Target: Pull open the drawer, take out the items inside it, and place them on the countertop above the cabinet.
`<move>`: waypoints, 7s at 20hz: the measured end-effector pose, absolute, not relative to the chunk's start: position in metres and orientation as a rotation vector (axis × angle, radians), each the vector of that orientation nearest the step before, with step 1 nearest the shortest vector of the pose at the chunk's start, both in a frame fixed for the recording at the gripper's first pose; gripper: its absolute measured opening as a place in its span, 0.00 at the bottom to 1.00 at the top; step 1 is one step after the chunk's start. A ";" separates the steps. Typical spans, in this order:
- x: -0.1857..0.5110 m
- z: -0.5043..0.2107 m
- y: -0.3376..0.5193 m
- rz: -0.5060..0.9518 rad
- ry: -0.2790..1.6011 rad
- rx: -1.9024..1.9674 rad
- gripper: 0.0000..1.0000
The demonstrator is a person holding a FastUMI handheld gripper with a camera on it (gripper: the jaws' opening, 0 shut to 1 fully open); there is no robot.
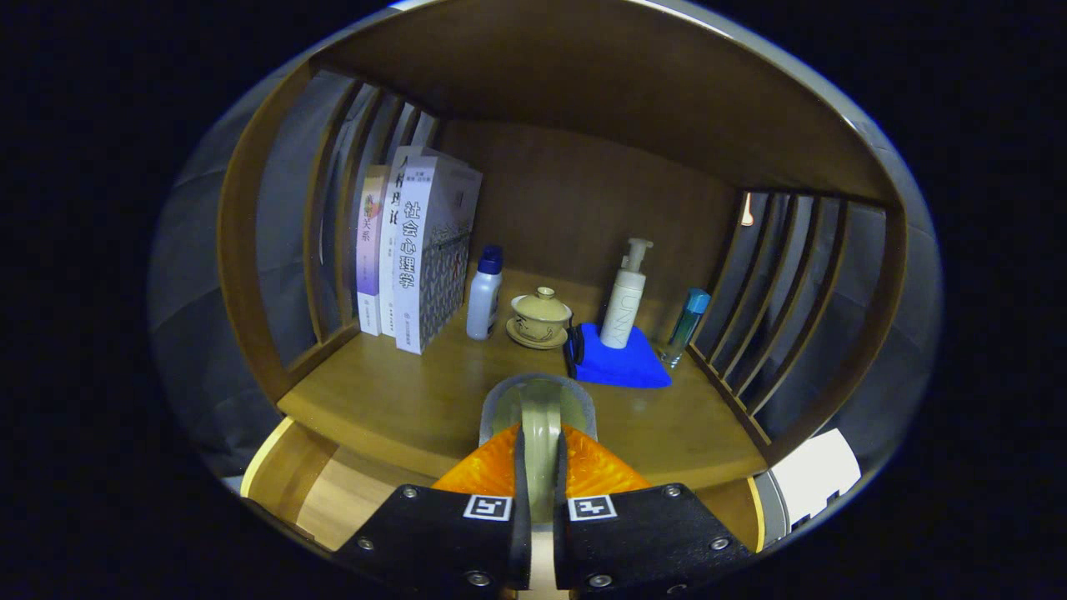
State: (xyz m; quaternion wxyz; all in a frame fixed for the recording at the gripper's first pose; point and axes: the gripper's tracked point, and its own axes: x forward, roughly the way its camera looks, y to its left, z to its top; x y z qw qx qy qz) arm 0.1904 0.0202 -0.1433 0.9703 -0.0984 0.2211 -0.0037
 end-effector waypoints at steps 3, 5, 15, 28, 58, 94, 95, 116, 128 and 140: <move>0.212 -0.144 0.015 -0.015 0.436 -0.168 0.11; 0.222 -0.143 0.006 -0.026 0.437 -0.165 0.11; 0.268 -0.162 -0.006 0.005 0.444 -0.070 0.18; 0.240 -0.111 -0.001 0.066 0.204 -0.027 0.95; -0.084 -0.220 -0.002 -0.054 0.202 0.099 0.95; 0.088 -0.264 -0.001 -0.042 0.254 0.078 0.95; 0.095 -0.266 -0.002 -0.041 0.256 0.077 0.95; 0.074 -0.123 -0.064 -0.054 0.137 -0.019 0.95; -0.008 0.028 -0.036 -0.028 0.010 -0.171 0.94; -0.043 0.060 -0.044 -0.061 -0.067 -0.069 0.94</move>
